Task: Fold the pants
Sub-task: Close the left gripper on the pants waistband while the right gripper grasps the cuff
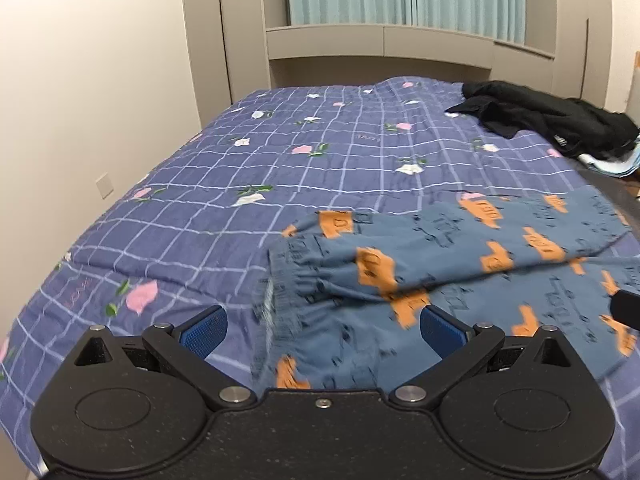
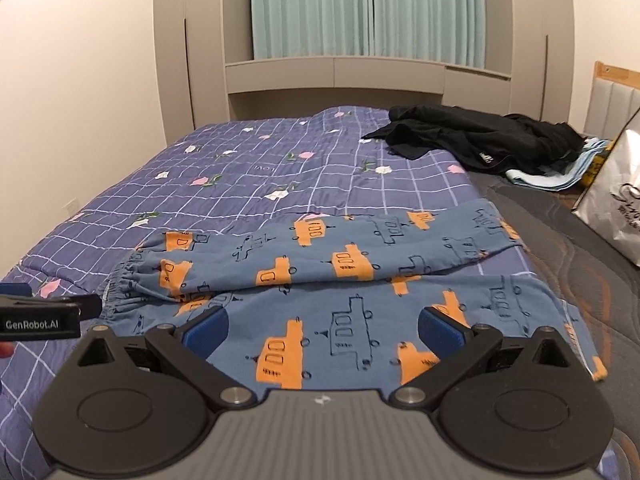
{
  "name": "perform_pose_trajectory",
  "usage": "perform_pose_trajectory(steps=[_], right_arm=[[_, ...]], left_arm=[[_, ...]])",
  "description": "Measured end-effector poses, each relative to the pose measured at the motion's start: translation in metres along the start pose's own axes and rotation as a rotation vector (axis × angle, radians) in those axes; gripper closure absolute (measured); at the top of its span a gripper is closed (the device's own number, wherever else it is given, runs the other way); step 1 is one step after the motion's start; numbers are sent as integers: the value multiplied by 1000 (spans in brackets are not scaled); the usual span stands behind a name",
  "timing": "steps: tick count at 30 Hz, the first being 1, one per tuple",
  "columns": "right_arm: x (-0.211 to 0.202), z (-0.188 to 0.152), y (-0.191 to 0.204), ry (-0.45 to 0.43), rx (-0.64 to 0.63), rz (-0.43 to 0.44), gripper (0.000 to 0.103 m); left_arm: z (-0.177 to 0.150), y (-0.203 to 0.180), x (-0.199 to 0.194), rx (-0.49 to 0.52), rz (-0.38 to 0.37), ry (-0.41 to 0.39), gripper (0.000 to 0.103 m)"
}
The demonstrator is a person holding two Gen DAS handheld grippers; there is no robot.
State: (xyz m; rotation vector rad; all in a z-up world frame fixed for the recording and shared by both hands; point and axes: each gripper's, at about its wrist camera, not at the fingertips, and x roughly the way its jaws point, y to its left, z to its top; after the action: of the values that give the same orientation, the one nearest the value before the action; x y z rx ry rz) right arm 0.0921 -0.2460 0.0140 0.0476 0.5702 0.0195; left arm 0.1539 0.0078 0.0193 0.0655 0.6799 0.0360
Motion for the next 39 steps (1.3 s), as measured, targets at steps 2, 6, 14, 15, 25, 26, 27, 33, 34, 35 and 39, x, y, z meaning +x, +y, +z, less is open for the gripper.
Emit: perform_pose_trajectory(steps=[2,6,14,15,25,26,27,33,34,35,39], right_arm=[[12,8,-2,11,-8,9,0],[38,25,-5,18,-53,9,0],[96,56,-25,21,-97,112,0],[103,59,-27,22,-100,120,0],[182,100,-30,15,-283,314,0],[190,104,-32,24,-289,341,0],[200,108,-34,35,-298,367,0],[256,121,-45,126,-398,474,0],[263,122,-45,149,-417,483,0],[269,123,-45,169,-437,495,0],[290,126,-41,231,-487,503,0]], left_arm=[[11,2,12,15,5,5,1],[32,2,36,57,26,3,1],[65,4,79,96,41,-1,1],[68,4,85,102,45,2,1],[91,6,143,179,54,11,0],[93,7,149,193,40,4,0],[94,8,153,205,21,-5,0],[103,25,194,299,-191,23,1],[103,30,200,309,-220,34,1],[104,34,208,316,-249,47,1],[107,50,231,301,-305,96,1]])
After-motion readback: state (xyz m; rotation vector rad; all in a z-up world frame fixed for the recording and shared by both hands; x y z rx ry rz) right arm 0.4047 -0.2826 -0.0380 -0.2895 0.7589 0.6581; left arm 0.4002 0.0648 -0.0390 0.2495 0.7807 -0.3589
